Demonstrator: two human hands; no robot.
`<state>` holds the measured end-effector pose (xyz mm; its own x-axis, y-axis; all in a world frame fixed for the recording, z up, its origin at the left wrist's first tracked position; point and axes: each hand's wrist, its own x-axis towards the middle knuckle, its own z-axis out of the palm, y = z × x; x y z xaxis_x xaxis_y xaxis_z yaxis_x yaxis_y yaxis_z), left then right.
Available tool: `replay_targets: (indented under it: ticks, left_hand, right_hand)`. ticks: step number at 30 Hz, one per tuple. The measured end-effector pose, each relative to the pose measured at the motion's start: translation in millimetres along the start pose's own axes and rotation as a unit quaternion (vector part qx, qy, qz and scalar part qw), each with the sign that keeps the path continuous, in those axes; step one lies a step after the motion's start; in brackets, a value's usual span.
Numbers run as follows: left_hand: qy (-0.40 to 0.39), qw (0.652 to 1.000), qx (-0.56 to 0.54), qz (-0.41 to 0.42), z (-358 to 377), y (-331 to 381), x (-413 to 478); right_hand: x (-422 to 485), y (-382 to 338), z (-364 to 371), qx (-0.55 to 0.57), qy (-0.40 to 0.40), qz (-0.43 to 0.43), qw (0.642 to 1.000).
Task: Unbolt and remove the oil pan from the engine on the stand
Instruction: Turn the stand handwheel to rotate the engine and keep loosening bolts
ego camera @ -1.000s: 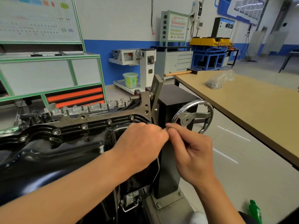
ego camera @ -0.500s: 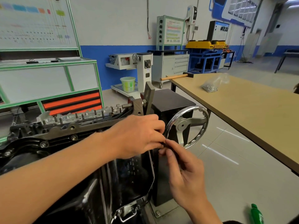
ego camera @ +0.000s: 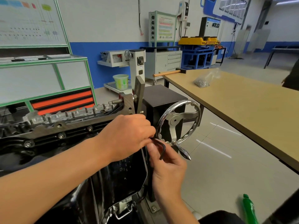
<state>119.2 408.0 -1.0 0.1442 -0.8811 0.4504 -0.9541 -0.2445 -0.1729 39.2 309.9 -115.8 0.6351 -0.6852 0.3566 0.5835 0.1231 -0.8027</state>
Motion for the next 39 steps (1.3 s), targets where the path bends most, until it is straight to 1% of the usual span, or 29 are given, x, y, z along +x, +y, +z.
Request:
replay_targets:
  ticks: [3,5,7,8,9,10,11,12,13,14,15,17,18,19,21,22,24,28,30,34,35,36,38,39]
  left_hand:
    - [-0.003,1.000,-0.011,-0.009,-2,1,-1]
    - [-0.018,1.000,-0.012,-0.014,-3,1,-2]
    - [-0.042,0.999,-0.009,-0.031,-4,0,-3]
    - [-0.053,0.998,-0.010,-0.041,-4,1,-3]
    - [-0.061,0.997,-0.012,-0.049,-4,1,-4]
    - [-0.069,0.996,-0.011,-0.056,-4,2,-4]
    - [-0.079,0.995,-0.005,-0.063,-4,4,-5]
    - [-0.086,0.994,0.002,-0.071,-4,6,-5]
    - [-0.092,0.993,0.009,-0.078,-3,8,-6]
    - [-0.099,0.991,0.017,-0.085,-1,10,-7]
    - [-0.106,0.990,0.031,-0.091,1,13,-8]
    - [-0.117,0.987,0.052,-0.102,3,16,-8]
    - [-0.121,0.985,0.053,-0.107,3,17,-8]
    - [-0.126,0.984,0.052,-0.113,3,18,-7]
    - [-0.129,0.983,0.053,-0.116,1,18,-7]
    - [-0.131,0.983,0.055,-0.115,-1,17,-7]
    - [-0.140,0.982,0.060,-0.115,-2,16,-8]
    - [-0.142,0.980,0.075,-0.121,-3,13,-7]
    - [-0.143,0.979,0.077,-0.122,-4,12,-7]
    - [-0.147,0.979,0.075,-0.119,-3,10,-7]
    - [-0.145,0.980,0.076,-0.117,-3,9,-7]
    - [-0.140,0.980,0.076,-0.116,-3,7,-7]
    - [-0.125,0.983,0.074,-0.111,-5,4,-5]
    - [-0.120,0.984,0.072,-0.108,-6,2,-5]
  right_hand:
    - [3,4,4,-0.033,0.026,-0.044,0.998]
    - [9,4,2,-0.064,0.003,-0.082,0.995]
    - [21,2,-10,-0.156,-0.054,-0.149,0.975]
    - [28,1,-20,-0.215,-0.061,-0.175,0.959]
    - [36,0,-33,-0.277,-0.038,-0.180,0.943]
    - [45,0,-47,-0.341,0.011,-0.156,0.927]
    - [55,-1,-61,-0.406,0.068,-0.105,0.905]
    - [64,-1,-74,-0.464,0.104,-0.031,0.879]
    - [72,0,-84,-0.515,0.104,0.040,0.850]
    - [79,3,-92,-0.548,0.073,0.095,0.828]
    - [83,6,-94,-0.556,0.025,0.135,0.820]
    - [86,16,-95,-0.507,-0.060,0.210,0.834]
    - [87,21,-97,-0.483,-0.086,0.231,0.840]
    - [89,25,-99,-0.468,-0.102,0.236,0.845]
    - [95,29,-104,-0.455,-0.107,0.238,0.852]
    - [99,29,-107,-0.461,-0.107,0.235,0.849]
    - [106,31,-114,-0.506,-0.106,0.206,0.831]
    - [119,26,-127,-0.588,-0.059,0.095,0.801]
    - [125,23,-132,-0.614,-0.047,0.060,0.786]
    - [141,9,-135,-0.677,-0.045,-0.001,0.735]
    - [147,-1,-131,-0.675,-0.034,-0.016,0.737]
    - [153,-13,-124,-0.659,-0.019,-0.027,0.752]
    - [164,-40,-103,-0.605,0.002,-0.040,0.795]
    - [167,-53,-89,-0.585,0.004,-0.050,0.810]
